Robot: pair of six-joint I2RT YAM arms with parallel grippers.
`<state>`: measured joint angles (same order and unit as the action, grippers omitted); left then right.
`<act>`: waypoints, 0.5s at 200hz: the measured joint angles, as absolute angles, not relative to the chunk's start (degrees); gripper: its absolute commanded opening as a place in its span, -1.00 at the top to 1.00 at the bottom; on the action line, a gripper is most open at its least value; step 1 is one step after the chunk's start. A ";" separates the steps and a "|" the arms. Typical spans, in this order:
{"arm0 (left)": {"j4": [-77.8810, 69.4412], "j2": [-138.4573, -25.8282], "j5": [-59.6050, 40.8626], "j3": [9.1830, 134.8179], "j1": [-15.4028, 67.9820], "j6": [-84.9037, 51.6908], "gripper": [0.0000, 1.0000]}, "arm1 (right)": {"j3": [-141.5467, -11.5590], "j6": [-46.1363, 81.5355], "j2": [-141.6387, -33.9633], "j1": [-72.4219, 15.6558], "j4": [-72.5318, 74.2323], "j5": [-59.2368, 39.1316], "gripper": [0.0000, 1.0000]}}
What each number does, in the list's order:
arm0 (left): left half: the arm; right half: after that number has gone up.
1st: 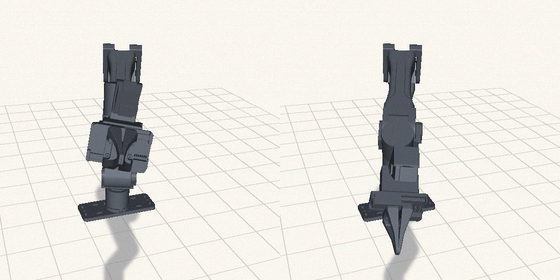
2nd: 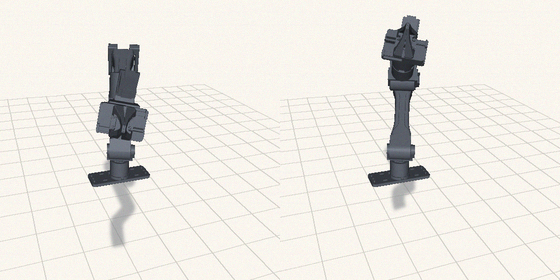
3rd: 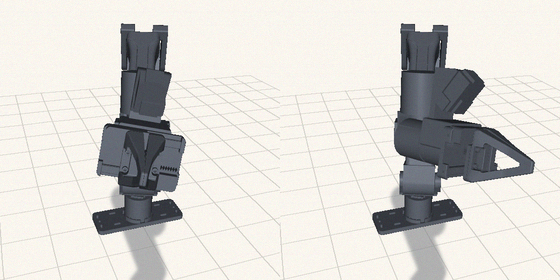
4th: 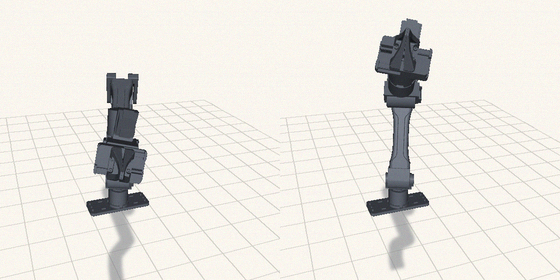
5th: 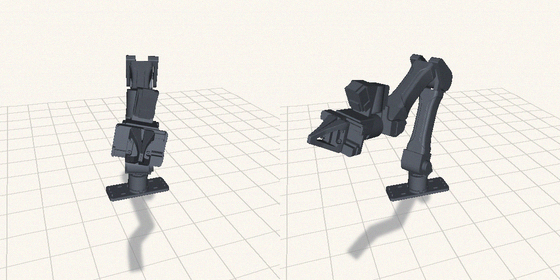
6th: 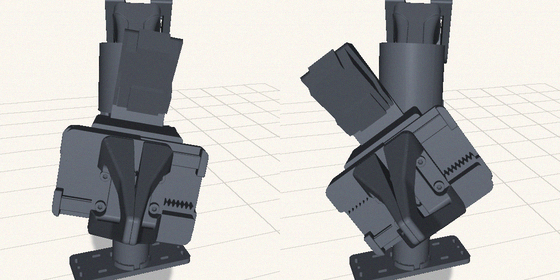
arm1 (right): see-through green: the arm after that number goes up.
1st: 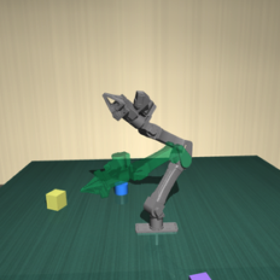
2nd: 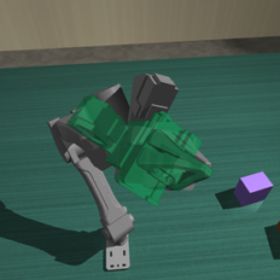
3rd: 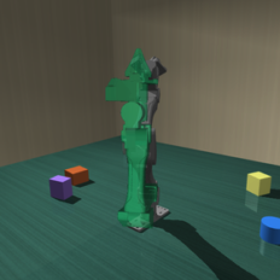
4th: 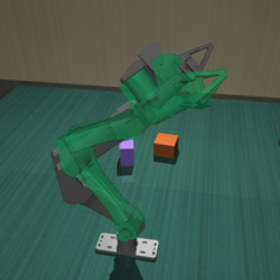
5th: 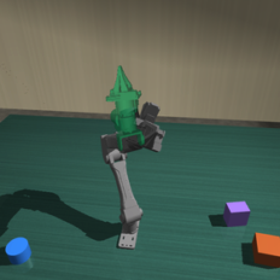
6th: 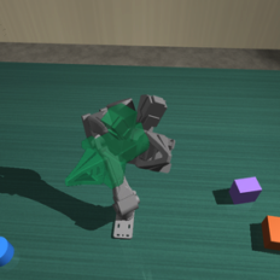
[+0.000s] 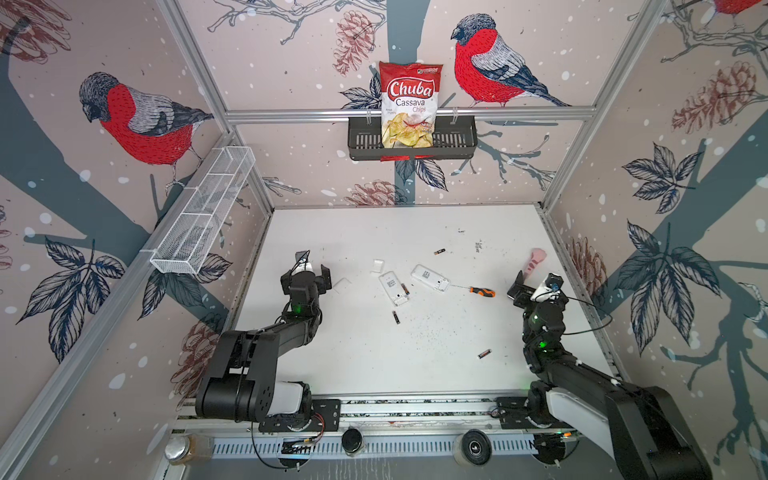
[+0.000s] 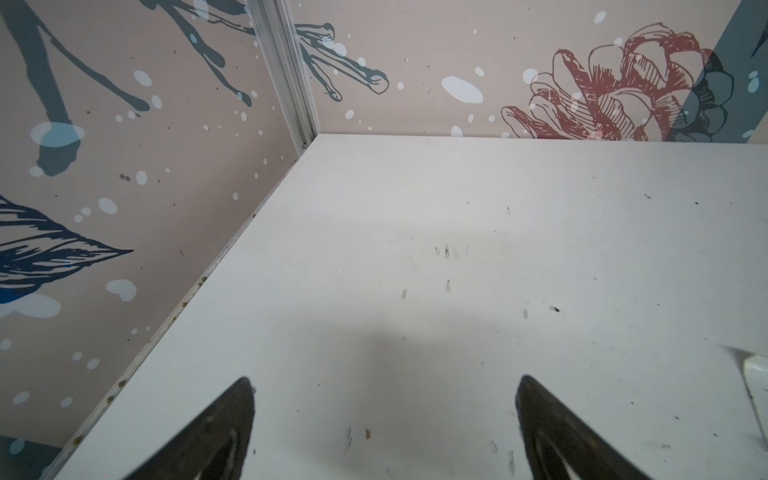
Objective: Unload the batteries from the remote control
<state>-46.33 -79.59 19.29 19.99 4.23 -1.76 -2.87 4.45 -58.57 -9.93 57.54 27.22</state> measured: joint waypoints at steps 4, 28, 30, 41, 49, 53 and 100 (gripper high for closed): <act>-47.46 -79.83 19.25 19.51 4.08 -1.85 -0.93 | -2.33 4.49 -58.48 -9.65 58.50 26.70 -0.98; -52.12 -81.14 17.56 17.87 3.31 -2.76 -0.93 | -0.30 4.82 -59.16 -7.27 62.98 25.17 -0.98; -52.34 -81.14 17.54 17.76 3.25 -2.74 -0.93 | -0.25 4.93 -59.35 -7.05 63.44 24.99 -0.99; -55.35 -81.10 17.41 16.58 2.94 -2.87 -0.93 | -0.23 5.80 -60.34 -6.24 66.35 24.38 -0.99; -58.28 -80.79 17.45 14.83 2.70 -3.01 -0.93 | -0.23 6.13 -60.90 -6.07 68.58 23.88 -0.99; -59.51 -80.53 17.39 13.87 2.57 -3.03 -0.93 | -0.23 6.15 -61.14 -5.98 69.47 23.51 -0.99; -70.67 -82.72 18.26 9.21 1.56 -4.34 -0.93 | -0.21 5.85 -68.64 -6.00 80.71 22.81 -0.99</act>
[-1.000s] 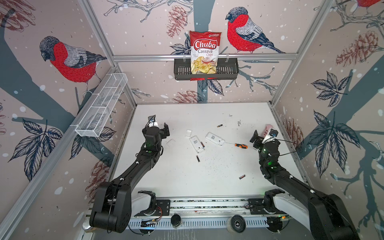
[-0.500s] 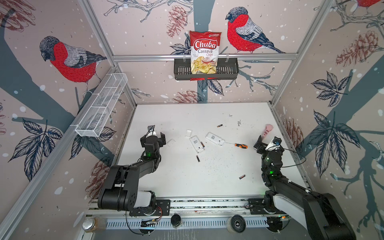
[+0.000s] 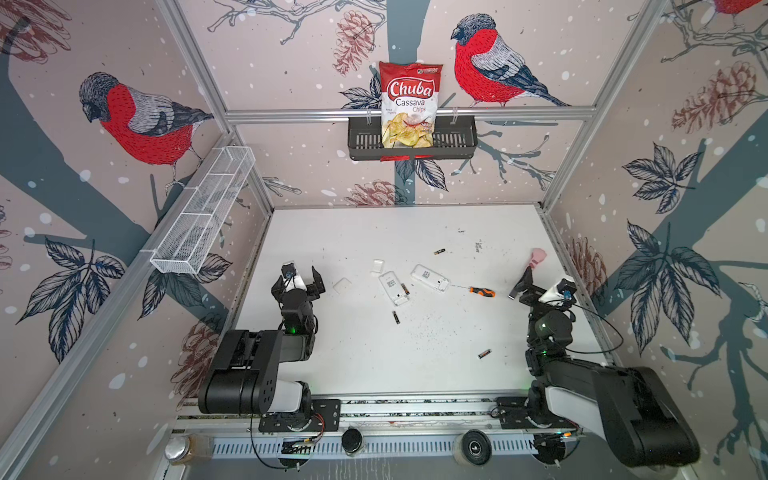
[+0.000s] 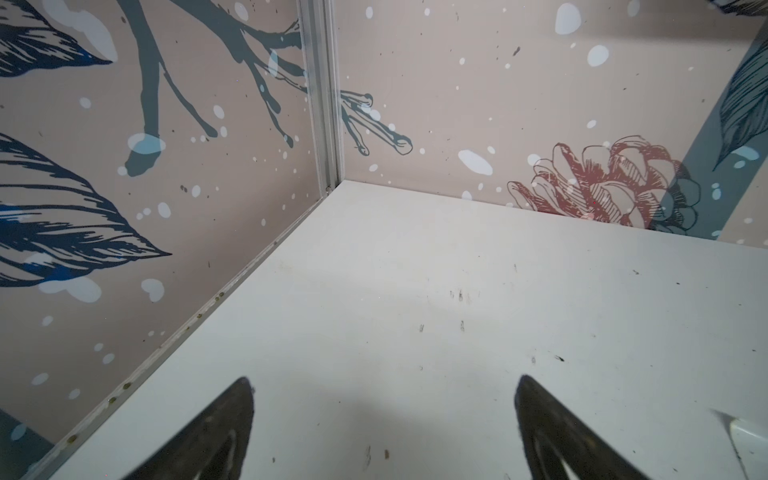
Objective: Unload the batteries from the remote control
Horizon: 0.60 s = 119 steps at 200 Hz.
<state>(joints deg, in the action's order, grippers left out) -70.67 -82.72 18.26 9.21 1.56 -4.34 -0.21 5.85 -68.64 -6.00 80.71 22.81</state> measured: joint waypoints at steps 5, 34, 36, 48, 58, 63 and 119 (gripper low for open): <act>-72.07 -83.66 18.37 8.29 1.58 -4.49 -0.93 | -0.21 5.67 -69.84 -6.09 81.87 22.61 -0.99; -78.26 -86.74 19.55 6.52 1.83 -4.51 -0.93 | -0.21 4.27 -77.06 -6.35 86.91 21.82 -0.99; -78.74 -86.91 19.57 6.48 1.87 -4.51 -0.93 | -0.21 4.25 -77.60 -6.35 87.05 21.80 -0.99; -81.47 -88.73 19.57 6.48 2.11 -4.43 -0.94 | -0.21 3.99 -81.78 -6.35 89.21 21.63 -0.99; -81.19 -89.23 19.55 7.22 2.46 -4.03 -0.94 | -0.27 2.96 -86.13 -6.59 90.26 21.61 -0.99; -80.42 -89.17 19.53 8.25 2.61 -3.99 -0.94 | -0.54 2.70 -88.09 -7.07 90.06 21.67 -0.99; -77.47 -89.52 19.55 11.92 3.55 -2.57 -0.95 | -13.15 3.40 -86.26 -1.67 74.22 15.79 -0.99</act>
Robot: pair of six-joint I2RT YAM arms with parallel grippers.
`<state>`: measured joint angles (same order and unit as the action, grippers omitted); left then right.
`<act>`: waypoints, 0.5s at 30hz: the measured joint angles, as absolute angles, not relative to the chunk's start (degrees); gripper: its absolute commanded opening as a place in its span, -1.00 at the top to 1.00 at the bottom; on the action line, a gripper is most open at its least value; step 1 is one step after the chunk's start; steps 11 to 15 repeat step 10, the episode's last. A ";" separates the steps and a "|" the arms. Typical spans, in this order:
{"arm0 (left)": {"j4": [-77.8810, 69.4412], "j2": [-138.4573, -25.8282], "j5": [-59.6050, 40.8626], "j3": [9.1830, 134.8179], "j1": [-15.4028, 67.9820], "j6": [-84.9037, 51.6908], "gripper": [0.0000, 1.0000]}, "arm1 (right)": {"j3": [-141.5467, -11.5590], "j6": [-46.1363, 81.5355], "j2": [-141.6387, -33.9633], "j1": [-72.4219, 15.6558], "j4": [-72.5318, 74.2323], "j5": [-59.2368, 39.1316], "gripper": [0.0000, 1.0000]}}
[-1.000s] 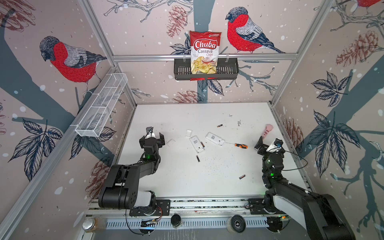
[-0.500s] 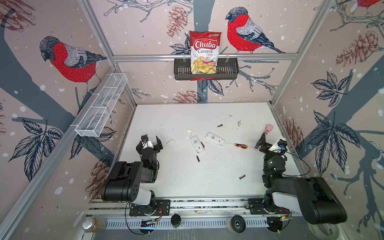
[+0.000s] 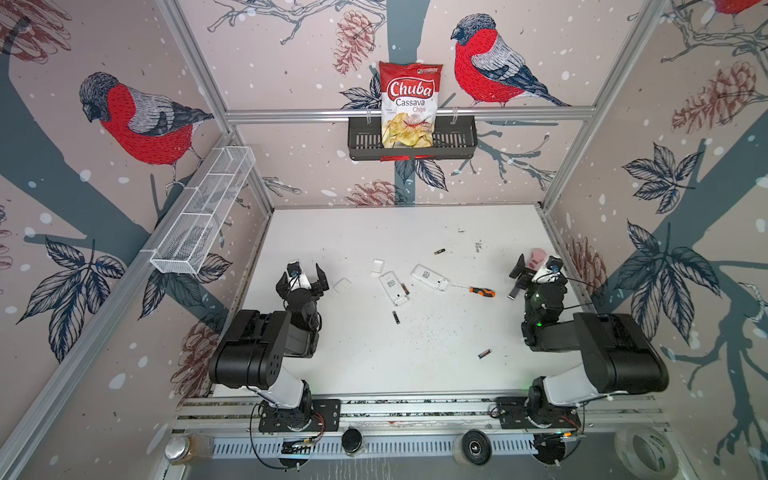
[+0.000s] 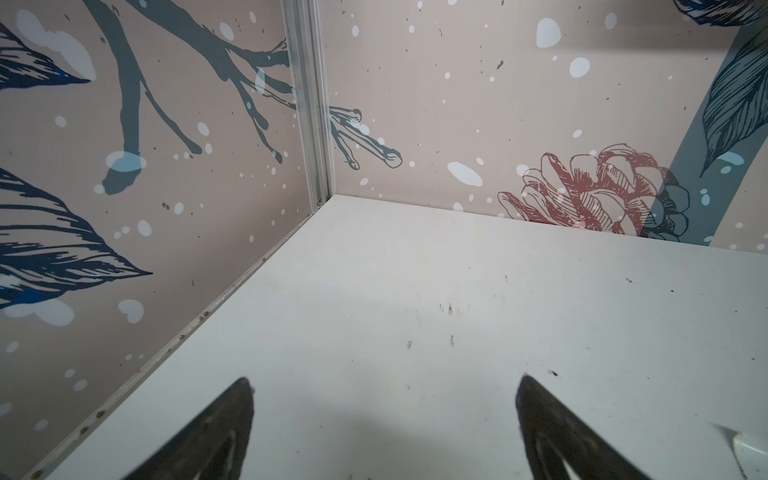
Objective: Unload the batteries from the remote control
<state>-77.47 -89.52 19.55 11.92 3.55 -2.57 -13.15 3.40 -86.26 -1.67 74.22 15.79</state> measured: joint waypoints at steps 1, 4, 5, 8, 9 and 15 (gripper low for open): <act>-77.34 -89.54 19.53 11.92 3.57 -2.52 -0.95 | -13.15 3.40 -86.26 -1.80 72.36 14.55 -0.99; -77.28 -89.56 19.57 11.92 3.66 -2.50 -0.94 | -13.15 3.57 -86.21 -1.89 70.13 13.56 -0.99; -77.25 -89.56 19.59 11.92 3.70 -2.48 -0.95 | -13.15 3.62 -86.21 -1.89 69.69 13.50 -0.99; -77.25 -89.56 19.62 11.92 3.77 -2.35 -0.94 | -13.17 4.08 -86.19 -1.89 68.62 13.04 -0.99; -77.25 -89.56 19.62 11.92 3.77 -2.31 -0.94 | -13.21 4.40 -86.19 -1.87 68.38 12.97 -0.99; -77.25 -89.56 19.64 11.92 3.77 -2.13 -0.95 | -13.28 4.45 -86.21 -1.85 68.31 12.91 -0.99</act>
